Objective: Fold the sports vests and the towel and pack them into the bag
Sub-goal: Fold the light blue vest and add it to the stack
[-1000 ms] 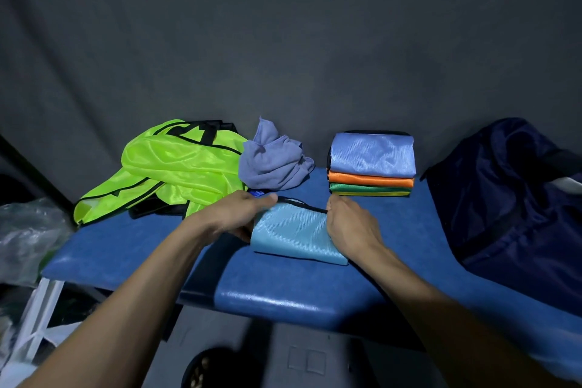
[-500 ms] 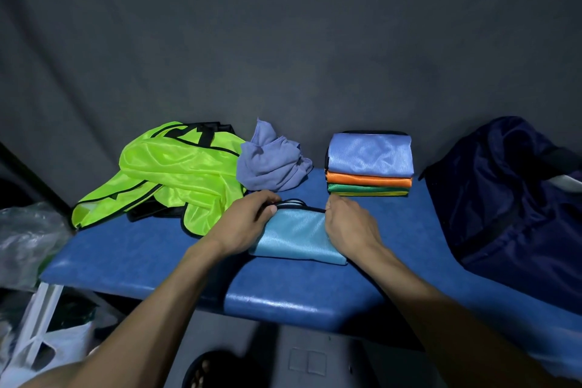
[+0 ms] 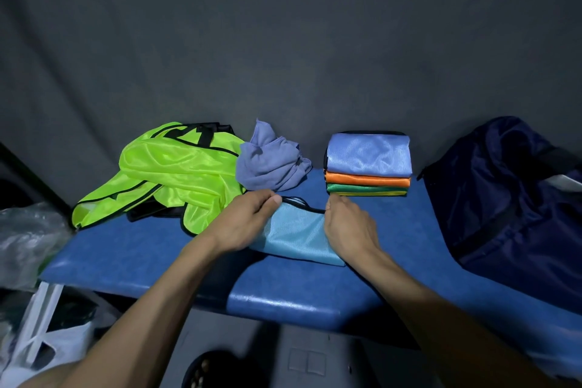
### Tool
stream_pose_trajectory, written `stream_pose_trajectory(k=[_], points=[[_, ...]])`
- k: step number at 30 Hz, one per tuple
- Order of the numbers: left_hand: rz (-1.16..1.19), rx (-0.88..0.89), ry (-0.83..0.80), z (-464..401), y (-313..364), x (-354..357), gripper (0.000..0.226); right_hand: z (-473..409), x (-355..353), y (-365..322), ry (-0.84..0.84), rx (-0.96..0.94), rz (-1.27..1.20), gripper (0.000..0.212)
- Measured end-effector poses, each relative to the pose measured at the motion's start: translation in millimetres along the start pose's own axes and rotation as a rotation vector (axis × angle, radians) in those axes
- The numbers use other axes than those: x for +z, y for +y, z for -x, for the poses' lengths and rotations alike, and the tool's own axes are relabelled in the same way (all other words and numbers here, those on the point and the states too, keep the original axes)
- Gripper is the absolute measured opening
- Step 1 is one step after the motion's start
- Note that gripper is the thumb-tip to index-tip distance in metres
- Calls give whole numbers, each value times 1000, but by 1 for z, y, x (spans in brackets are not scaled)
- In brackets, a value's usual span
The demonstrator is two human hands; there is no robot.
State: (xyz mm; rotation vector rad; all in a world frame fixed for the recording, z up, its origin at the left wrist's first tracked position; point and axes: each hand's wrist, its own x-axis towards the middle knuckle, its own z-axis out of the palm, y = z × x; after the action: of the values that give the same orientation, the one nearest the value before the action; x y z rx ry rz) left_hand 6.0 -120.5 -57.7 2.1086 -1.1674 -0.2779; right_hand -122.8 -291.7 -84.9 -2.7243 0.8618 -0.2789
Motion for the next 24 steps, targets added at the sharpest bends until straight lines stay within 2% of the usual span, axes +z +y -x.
stream_pose_trajectory(k=[6,8,11,13,15,18,21,24], points=[[49,-214,-19,-7,-13,4,45,3,-2,0,-10,25,-32,20],[-48,-246,-19,-9,-16,8,46,3,-1,1,-12,35,-42,23],[-313,-250,29,-13,-18,18,43,2,-1,5,-2,31,-89,24],[-384,-251,71,-13,-20,22,41,3,-1,8,6,2,-134,26],[-373,-180,104,-13,-23,22,35,5,-2,10,13,-33,-172,29],[-221,51,153,-10,-30,23,15,8,-1,12,56,-84,-199,35],[-176,231,159,-8,-33,23,21,9,1,13,70,-104,-194,33],[-145,244,87,-7,-29,20,30,8,1,12,79,-99,-200,33]])
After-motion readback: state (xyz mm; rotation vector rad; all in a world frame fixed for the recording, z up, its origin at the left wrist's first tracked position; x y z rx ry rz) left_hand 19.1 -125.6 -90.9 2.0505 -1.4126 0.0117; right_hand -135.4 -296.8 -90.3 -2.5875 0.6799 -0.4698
